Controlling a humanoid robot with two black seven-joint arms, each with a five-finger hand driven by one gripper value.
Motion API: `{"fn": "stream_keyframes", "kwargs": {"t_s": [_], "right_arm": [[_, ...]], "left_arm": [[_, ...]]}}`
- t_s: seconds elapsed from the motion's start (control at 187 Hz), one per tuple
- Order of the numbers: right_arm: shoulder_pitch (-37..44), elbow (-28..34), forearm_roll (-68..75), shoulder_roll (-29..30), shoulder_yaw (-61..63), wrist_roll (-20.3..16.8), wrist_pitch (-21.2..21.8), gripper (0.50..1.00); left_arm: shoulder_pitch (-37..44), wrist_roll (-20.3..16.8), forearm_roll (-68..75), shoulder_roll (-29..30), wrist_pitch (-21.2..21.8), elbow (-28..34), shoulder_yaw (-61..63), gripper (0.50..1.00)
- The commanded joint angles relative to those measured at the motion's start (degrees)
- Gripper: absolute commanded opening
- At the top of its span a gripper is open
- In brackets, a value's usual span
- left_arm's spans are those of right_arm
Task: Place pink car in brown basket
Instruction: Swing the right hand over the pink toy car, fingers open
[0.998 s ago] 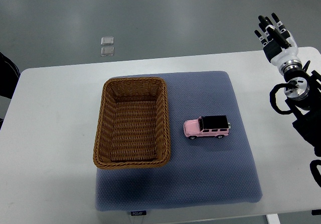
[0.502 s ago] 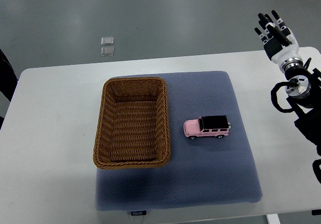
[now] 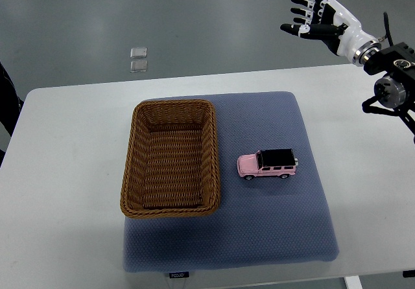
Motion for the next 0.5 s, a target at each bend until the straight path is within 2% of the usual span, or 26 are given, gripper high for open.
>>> {"fn": "stream_keyframes", "kwargs": {"t_s": [0.0, 0.139, 0.283, 0.406, 0.496], "right_arm": [[5.2, 5.61, -3.79, -5.18, -9.43, -2.21, 1.11, 0.911], [13.29, 10.71, -6.51, -11.33, -19.72, -3.62, 5.94, 0.911], [20.67, 15.19, -12.13, -17.04, -26.75, -5.11, 14.99, 0.911], [22.87, 20.9, -18.64, -20.3, -28.42, -7.22, 21.5, 0.911], [22.87, 24.86, -23.65, -20.74, -29.47, -9.95, 22.99, 0.909]], "left_arm": [[0.0, 0.02, 0.08, 0.0, 0.0, 0.04, 0.0, 1.0], [0.0, 0.02, -0.01, 0.0, 0.0, 0.04, 0.0, 1.0], [0.0, 0.02, -0.01, 0.0, 0.0, 0.04, 0.0, 1.0], [0.0, 0.02, -0.01, 0.0, 0.0, 0.04, 0.0, 1.0], [0.0, 0.02, -0.01, 0.0, 0.0, 0.04, 0.0, 1.0]]}}
